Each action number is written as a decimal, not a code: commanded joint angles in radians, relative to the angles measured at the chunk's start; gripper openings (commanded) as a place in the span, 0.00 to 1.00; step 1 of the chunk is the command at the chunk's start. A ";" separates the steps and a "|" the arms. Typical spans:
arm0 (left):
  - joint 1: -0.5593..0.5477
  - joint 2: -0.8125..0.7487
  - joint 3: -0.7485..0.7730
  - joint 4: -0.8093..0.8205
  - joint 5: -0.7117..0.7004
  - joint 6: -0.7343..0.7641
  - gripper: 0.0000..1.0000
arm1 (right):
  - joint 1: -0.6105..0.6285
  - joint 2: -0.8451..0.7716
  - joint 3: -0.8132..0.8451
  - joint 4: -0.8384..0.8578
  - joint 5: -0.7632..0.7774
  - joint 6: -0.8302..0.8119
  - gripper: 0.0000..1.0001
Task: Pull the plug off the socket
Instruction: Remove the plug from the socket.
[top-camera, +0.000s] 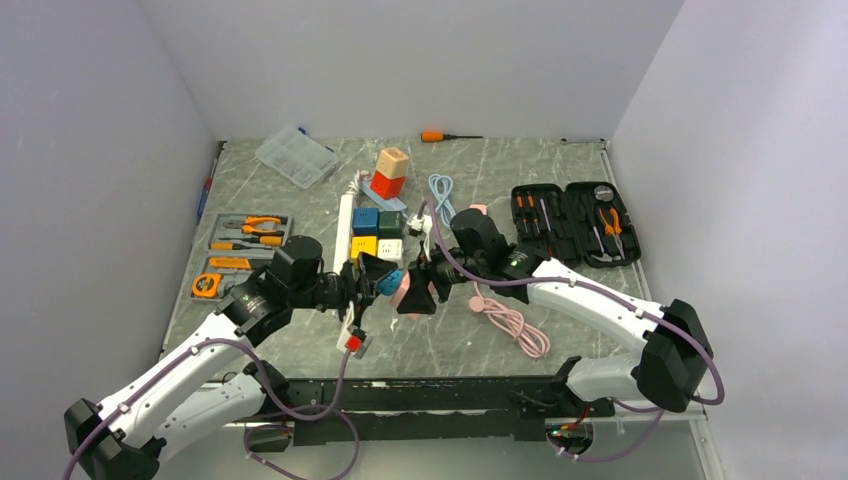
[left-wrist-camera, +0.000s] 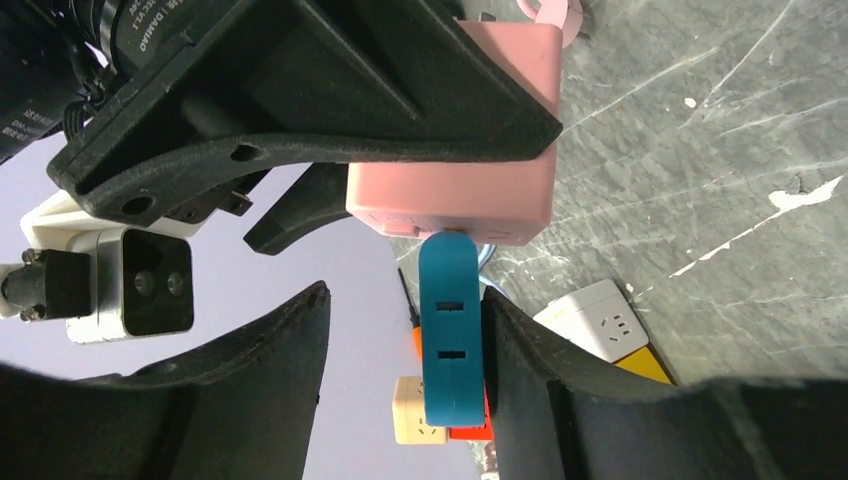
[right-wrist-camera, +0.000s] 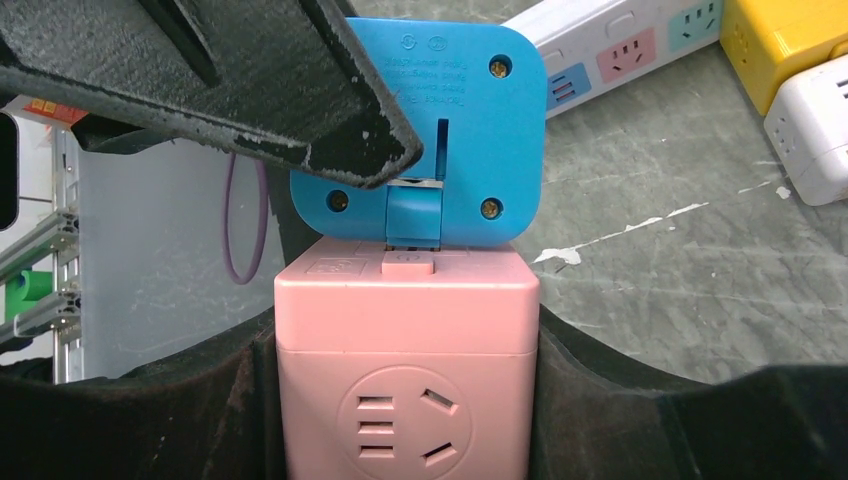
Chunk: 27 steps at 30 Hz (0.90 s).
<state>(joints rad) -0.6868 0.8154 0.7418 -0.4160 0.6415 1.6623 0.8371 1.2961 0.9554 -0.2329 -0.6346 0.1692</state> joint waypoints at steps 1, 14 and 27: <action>-0.023 -0.024 0.013 0.003 0.018 0.040 0.59 | 0.011 0.004 0.065 0.054 -0.032 0.011 0.00; -0.066 0.047 0.003 0.059 -0.042 0.014 0.14 | 0.014 0.059 0.102 0.064 -0.073 0.015 0.00; -0.071 0.062 -0.026 0.126 -0.131 0.030 0.00 | 0.005 -0.009 -0.024 0.061 -0.027 0.033 0.00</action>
<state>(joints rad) -0.7525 0.8707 0.7136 -0.4126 0.5537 1.6600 0.8318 1.3537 0.9661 -0.2287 -0.6239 0.1772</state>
